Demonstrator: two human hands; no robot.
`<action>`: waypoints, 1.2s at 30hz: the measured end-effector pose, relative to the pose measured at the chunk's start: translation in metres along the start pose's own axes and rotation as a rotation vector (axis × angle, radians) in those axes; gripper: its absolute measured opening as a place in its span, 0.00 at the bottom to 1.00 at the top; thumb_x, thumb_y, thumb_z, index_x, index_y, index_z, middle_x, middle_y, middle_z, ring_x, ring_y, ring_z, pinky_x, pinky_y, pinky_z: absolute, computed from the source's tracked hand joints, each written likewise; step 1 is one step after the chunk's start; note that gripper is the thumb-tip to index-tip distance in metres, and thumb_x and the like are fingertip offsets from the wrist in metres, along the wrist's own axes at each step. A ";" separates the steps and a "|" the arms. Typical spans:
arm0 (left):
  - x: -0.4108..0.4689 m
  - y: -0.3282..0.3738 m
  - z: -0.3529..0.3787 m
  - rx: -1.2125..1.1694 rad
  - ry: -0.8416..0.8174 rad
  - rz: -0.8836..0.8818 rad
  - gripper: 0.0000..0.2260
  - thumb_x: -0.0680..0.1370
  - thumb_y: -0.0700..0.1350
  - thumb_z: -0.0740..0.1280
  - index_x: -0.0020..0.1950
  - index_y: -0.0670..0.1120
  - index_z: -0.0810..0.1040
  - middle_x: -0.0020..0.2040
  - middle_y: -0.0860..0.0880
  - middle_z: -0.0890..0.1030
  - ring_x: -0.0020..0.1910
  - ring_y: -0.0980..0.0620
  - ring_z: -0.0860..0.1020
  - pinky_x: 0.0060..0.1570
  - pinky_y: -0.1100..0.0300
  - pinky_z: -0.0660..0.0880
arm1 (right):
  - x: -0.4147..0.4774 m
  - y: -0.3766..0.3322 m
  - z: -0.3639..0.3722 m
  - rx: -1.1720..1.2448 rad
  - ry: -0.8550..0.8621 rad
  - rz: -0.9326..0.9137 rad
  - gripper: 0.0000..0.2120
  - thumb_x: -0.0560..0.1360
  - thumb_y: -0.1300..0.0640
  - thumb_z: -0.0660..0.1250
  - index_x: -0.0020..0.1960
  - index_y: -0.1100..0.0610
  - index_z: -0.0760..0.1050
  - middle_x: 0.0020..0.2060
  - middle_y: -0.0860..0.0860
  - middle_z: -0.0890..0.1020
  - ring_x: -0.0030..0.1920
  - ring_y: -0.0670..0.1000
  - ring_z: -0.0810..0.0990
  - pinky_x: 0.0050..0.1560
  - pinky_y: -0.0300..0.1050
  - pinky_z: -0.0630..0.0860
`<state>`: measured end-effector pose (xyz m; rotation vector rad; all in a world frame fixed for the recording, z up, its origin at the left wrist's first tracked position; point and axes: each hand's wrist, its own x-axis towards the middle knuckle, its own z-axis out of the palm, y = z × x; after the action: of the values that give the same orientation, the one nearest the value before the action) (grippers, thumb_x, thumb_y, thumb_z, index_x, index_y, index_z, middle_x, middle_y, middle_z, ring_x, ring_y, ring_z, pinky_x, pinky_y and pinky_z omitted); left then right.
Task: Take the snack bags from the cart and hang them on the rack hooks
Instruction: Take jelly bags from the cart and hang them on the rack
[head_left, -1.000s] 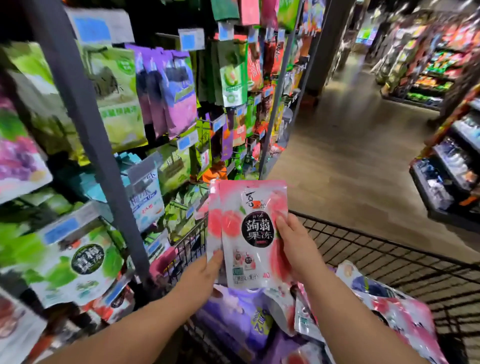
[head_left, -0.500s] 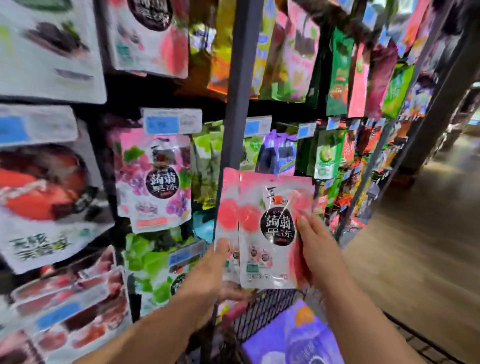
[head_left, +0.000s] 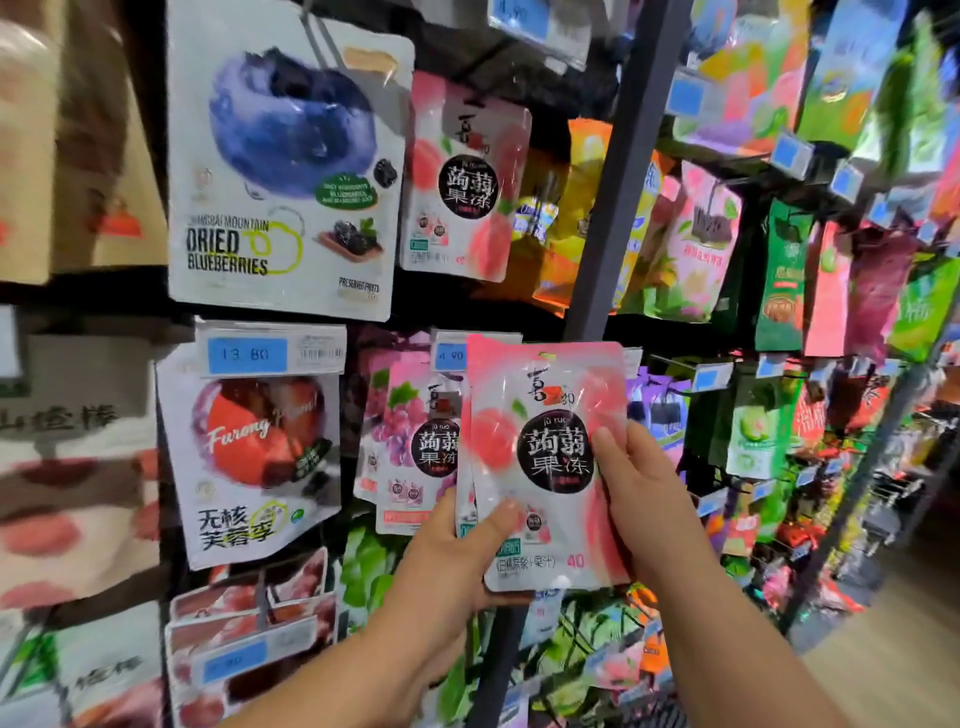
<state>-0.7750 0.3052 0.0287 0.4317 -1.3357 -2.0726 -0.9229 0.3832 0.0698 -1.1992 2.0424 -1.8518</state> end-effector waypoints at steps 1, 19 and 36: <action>0.001 0.005 -0.001 -0.001 0.006 0.023 0.10 0.77 0.43 0.67 0.54 0.56 0.74 0.42 0.55 0.86 0.41 0.56 0.84 0.35 0.55 0.80 | 0.002 -0.008 0.002 0.004 -0.053 0.001 0.05 0.77 0.40 0.64 0.52 0.33 0.73 0.54 0.37 0.81 0.56 0.40 0.79 0.64 0.51 0.73; 0.022 0.119 -0.004 -0.083 0.123 0.376 0.11 0.81 0.45 0.62 0.63 0.48 0.73 0.56 0.45 0.82 0.46 0.45 0.84 0.34 0.53 0.81 | 0.072 -0.105 0.009 0.322 -0.145 -0.161 0.31 0.59 0.62 0.80 0.59 0.52 0.74 0.49 0.52 0.86 0.48 0.54 0.86 0.47 0.50 0.81; 0.011 0.151 -0.049 -0.053 0.323 0.494 0.16 0.79 0.53 0.62 0.67 0.53 0.71 0.55 0.47 0.81 0.38 0.44 0.82 0.29 0.57 0.78 | 0.153 -0.132 0.031 0.322 -0.179 -0.238 0.41 0.51 0.52 0.84 0.61 0.52 0.72 0.54 0.54 0.84 0.51 0.55 0.85 0.56 0.58 0.80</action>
<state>-0.7058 0.2201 0.1437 0.3520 -1.0624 -1.5515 -0.9477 0.2732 0.2405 -1.4995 1.4935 -1.9927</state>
